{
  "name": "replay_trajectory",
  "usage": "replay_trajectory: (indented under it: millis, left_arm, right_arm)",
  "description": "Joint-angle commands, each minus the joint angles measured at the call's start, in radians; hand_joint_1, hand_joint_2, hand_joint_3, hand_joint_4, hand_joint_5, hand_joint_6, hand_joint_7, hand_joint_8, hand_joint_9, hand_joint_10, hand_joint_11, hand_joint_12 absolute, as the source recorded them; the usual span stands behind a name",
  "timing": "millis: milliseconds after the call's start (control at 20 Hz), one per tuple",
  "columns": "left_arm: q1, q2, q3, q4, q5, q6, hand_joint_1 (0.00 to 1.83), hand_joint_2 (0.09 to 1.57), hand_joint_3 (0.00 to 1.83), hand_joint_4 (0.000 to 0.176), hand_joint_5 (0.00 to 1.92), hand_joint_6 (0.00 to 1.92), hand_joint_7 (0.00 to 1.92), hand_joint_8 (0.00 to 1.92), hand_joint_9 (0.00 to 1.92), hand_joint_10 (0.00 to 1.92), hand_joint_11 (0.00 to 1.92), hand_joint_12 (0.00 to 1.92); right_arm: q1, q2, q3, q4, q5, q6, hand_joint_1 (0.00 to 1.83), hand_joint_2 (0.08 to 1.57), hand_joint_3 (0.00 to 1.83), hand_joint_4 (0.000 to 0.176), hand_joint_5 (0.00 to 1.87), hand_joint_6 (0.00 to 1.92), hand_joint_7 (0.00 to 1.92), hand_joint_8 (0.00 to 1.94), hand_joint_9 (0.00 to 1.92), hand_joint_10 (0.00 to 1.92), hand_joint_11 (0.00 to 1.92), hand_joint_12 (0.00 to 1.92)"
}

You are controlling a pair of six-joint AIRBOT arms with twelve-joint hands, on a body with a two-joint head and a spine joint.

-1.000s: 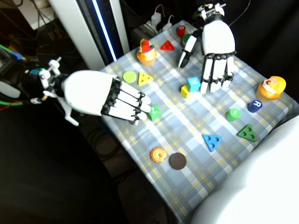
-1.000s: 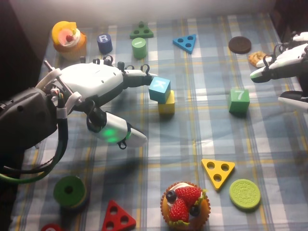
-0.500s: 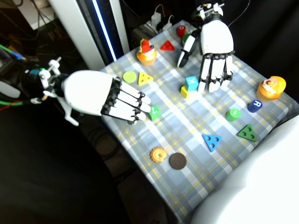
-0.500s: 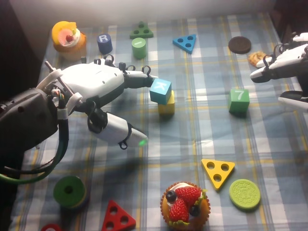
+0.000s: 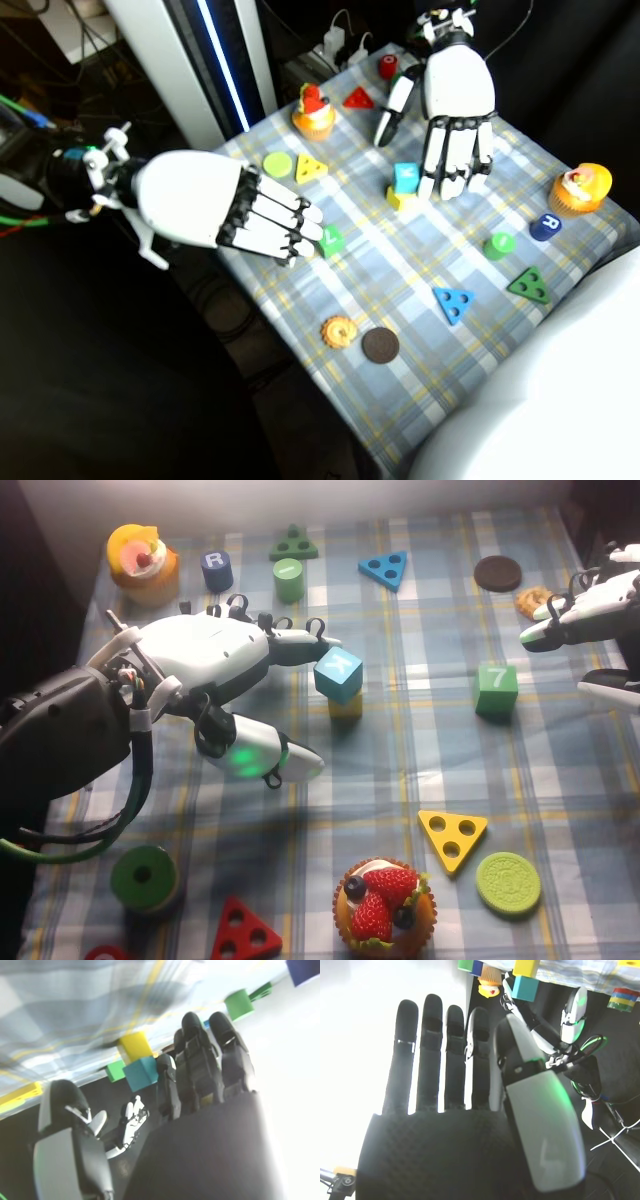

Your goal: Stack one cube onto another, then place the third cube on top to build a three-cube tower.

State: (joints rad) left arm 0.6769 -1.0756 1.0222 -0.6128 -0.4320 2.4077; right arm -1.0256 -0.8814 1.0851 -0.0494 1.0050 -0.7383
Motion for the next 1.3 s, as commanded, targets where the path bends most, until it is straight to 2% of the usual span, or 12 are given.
replay_trajectory:
  millis: [0,350,400,500,650,700,800,850,1000,1100,1150,1250]
  left_arm:
    - [-0.014,-0.003,0.000,0.023,-0.086,-0.001,0.64,0.94,0.00,0.176,0.28,0.00,0.37,0.00,0.44,0.00,0.00,0.71]
    - [-0.012,0.013,0.010,-0.022,-0.135,0.000,0.81,0.85,0.00,0.176,0.28,0.00,0.37,0.00,0.42,0.00,0.00,0.64]
    - [-0.013,0.018,0.015,-0.040,-0.151,0.006,0.68,0.91,0.01,0.176,0.25,0.00,0.34,0.00,0.38,0.00,0.00,0.53]
    - [-0.017,0.033,0.017,-0.069,-0.181,0.025,0.63,0.94,0.01,0.176,0.26,0.00,0.35,0.00,0.35,0.01,0.00,0.44]
    - [-0.005,0.091,-0.031,-0.075,-0.259,0.022,0.64,0.92,0.00,0.176,0.28,0.01,0.34,0.00,0.32,0.00,0.00,0.42]
    - [0.010,0.131,-0.078,-0.042,-0.318,-0.006,0.70,0.89,0.00,0.176,0.19,0.00,0.30,0.00,0.31,0.00,0.02,0.43]
    - [0.049,0.187,-0.139,0.013,-0.403,-0.096,0.75,0.85,0.00,0.176,0.17,0.00,0.29,0.00,0.31,0.00,0.02,0.43]
    - [0.090,0.226,-0.186,0.052,-0.492,-0.176,0.63,0.85,0.00,0.176,0.15,0.00,0.28,0.00,0.30,0.01,0.00,0.28]
    - [0.174,0.290,-0.269,0.104,-0.664,-0.314,0.58,0.84,0.00,0.176,0.13,0.00,0.25,0.00,0.26,0.00,0.00,0.27]
    - [0.230,0.312,-0.295,0.125,-0.754,-0.422,0.58,0.82,0.00,0.176,0.16,0.00,0.22,0.00,0.24,0.00,0.00,0.67]
    - [0.248,0.316,-0.300,0.126,-0.781,-0.448,0.60,0.82,0.00,0.176,0.18,0.00,0.22,0.00,0.23,0.00,0.00,0.69]
    - [0.264,0.318,-0.311,0.125,-0.816,-0.455,0.65,0.81,0.00,0.176,0.16,0.00,0.22,0.01,0.22,0.01,0.00,0.52]
  right_arm:
    - [0.004,-0.001,0.001,0.019,0.120,0.003,0.91,1.31,0.00,0.000,0.74,0.00,0.70,0.00,0.74,0.00,0.34,1.25]
    - [0.000,-0.001,0.001,0.019,0.120,0.006,0.91,1.30,0.00,0.000,0.75,0.00,0.72,0.00,0.75,0.00,0.38,1.24]
    - [-0.001,-0.001,0.001,0.019,0.119,0.008,0.91,1.30,0.00,0.000,0.75,0.00,0.72,0.00,0.76,0.01,0.39,1.26]
    - [-0.001,-0.001,0.001,0.019,0.117,0.008,0.91,1.30,0.00,0.000,0.74,0.00,0.71,0.00,0.82,0.03,0.50,1.32]
    - [-0.002,0.000,0.001,0.019,0.116,0.008,0.93,1.29,0.00,0.000,0.73,0.00,0.70,0.00,0.80,0.02,0.47,1.32]
    - [-0.001,0.002,0.001,0.019,0.116,0.008,0.91,1.26,0.00,0.000,0.70,0.00,0.69,0.00,0.67,0.00,0.21,1.18]
    - [0.004,0.002,0.003,0.018,0.116,0.008,0.87,1.24,0.00,0.000,0.66,0.00,0.65,0.00,0.61,0.00,0.14,1.10]
    - [0.011,0.001,0.005,0.018,0.112,0.008,0.84,1.17,0.00,0.000,0.62,0.00,0.64,0.00,0.59,0.00,0.15,0.98]
    - [0.044,-0.020,0.026,0.013,0.067,0.008,0.80,1.07,0.00,0.000,0.59,0.00,0.61,0.00,0.57,0.00,0.12,1.00]
    - [0.092,-0.056,0.061,-0.013,-0.014,0.008,0.79,0.99,0.00,0.000,0.59,0.00,0.61,0.00,0.59,0.01,0.11,1.07]
    - [0.110,-0.068,0.075,-0.021,-0.045,0.008,0.79,0.96,0.00,0.000,0.60,0.00,0.63,0.00,0.62,0.01,0.16,1.04]
    - [0.143,-0.101,0.104,-0.036,-0.106,0.008,0.78,0.94,0.00,0.000,0.57,0.00,0.62,0.00,0.67,0.02,0.25,0.99]
